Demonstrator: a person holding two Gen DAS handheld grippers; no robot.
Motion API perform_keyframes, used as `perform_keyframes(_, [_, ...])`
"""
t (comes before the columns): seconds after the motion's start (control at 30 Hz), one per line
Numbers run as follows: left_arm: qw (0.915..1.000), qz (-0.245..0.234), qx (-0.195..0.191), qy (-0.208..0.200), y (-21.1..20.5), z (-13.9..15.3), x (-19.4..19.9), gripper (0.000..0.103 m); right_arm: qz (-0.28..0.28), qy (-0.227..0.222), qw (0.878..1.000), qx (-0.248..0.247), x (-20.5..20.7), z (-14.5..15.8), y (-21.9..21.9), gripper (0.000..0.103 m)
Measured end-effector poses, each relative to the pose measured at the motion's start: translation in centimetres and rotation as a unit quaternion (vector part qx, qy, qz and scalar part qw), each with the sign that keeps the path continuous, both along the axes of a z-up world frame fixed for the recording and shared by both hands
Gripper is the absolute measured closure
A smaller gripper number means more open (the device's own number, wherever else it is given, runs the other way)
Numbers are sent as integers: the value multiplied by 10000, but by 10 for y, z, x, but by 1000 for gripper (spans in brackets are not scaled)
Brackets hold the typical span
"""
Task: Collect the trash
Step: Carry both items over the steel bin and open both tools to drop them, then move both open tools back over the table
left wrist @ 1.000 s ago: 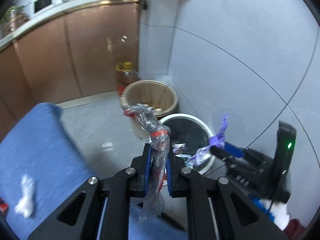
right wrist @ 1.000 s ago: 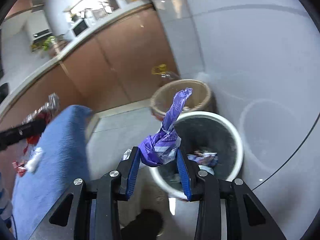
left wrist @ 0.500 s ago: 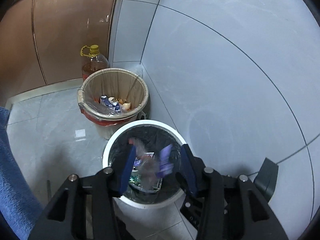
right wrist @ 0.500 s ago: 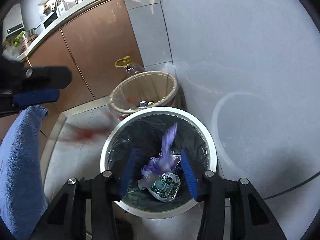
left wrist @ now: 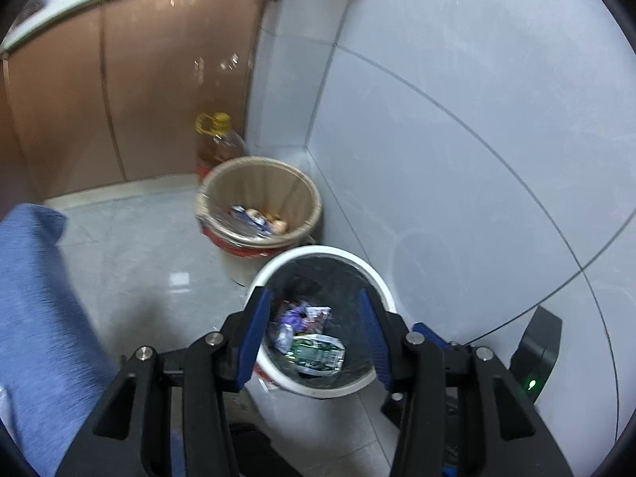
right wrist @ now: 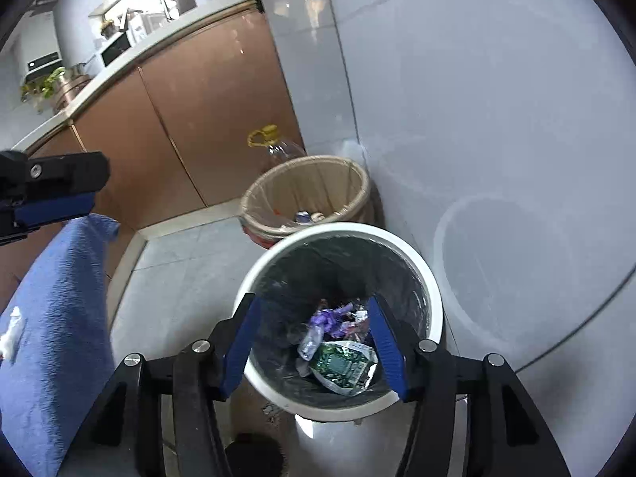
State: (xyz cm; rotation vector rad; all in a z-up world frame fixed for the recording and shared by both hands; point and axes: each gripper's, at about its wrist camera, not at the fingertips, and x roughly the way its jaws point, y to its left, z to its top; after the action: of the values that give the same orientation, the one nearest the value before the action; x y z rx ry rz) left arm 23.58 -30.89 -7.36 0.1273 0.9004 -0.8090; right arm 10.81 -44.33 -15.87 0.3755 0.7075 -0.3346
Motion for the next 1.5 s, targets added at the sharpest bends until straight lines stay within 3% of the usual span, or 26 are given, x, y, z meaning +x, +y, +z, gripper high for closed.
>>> perform_keyframes(0.17, [9980,369,24,-521,49,28,-23,57,93,-143,9997,-156,-12,25,22,42])
perform_keyframes(0.4, [9879,1025,142,-1158,124,50,-60,55,383,-382,9977,-409,-28,62,61,35])
perform_keyframes(0.53, [9792,1453,175,-1404,170,60,-80,55,705,-549,9944,-563,-33,83,92,30])
perform_keyframes(0.67, [9685,1886,158,-1616,209,68,-96,44,1023,-710,9900,-665,-39,98,120,26])
perform_keyframes(0.8, [9595,2226,124,-1723,247,75,-112,44,1339,-838,9845,-767,-41,111,148,23])
perform_keyframes(1.17, [9492,2583,83,-1797,292,79,-135,43,1760,-1007,9748,-926,-50,127,187,21])
perform_keyframes(1.5, [9485,2600,81,-1809,298,80,-144,43,1817,-1049,9733,-934,-60,130,195,20])
